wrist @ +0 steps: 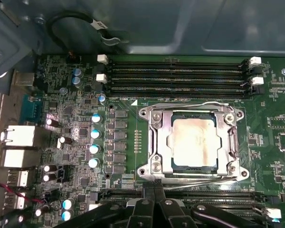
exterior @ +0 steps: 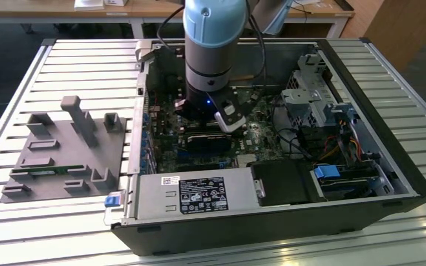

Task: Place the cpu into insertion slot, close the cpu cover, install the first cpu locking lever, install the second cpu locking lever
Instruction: 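Install the second cpu locking lever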

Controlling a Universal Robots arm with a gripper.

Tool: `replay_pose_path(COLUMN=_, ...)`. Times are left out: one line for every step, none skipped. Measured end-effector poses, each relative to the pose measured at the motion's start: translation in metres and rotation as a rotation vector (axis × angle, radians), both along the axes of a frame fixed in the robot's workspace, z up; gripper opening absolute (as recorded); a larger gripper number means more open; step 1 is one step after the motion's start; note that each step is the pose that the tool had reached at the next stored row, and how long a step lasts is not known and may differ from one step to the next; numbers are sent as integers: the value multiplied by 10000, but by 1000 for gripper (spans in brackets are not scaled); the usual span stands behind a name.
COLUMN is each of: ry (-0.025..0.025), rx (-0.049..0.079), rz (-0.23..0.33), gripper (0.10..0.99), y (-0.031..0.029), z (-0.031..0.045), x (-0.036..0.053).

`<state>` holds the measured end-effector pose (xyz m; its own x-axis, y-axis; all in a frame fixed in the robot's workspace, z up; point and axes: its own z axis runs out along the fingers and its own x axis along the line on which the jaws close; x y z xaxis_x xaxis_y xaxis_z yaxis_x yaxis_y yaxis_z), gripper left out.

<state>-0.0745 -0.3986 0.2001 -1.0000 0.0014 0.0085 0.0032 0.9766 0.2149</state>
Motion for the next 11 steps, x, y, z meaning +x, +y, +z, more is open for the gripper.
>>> replay_pose_path(ry=0, rx=16, rz=1, gripper=106, y=0, z=-6, x=0)
replay_pose_path(ry=0, rx=32, rz=1, gripper=106, y=0, z=-12, x=0)
replay_pose_path(ry=0, rx=48, rz=1, gripper=106, y=0, z=-17, x=0)
replay_pose_path(ry=0, rx=65, rz=1, gripper=106, y=0, z=-23, x=-1)
replay_pose_path(ry=0, rx=86, rz=1, gripper=106, y=0, z=-29, x=-1)
replay_pose_path(ry=0, rx=114, rz=1, gripper=106, y=0, z=-34, x=-2)
replay_pose_path(ry=0, rx=158, rz=2, gripper=106, y=0, z=-38, x=-2)
replay_pose_path(ry=0, rx=211, rz=2, gripper=106, y=0, z=-41, x=-3)
replay_pose_path(ry=-1, rx=258, rz=1, gripper=106, y=0, z=-46, x=-4)
replay_pose_path(ry=0, rx=300, rz=1, gripper=106, y=0, z=-50, x=-5)
replay_pose_path(ry=1, rx=336, rz=1, gripper=106, y=0, z=-54, x=-7)
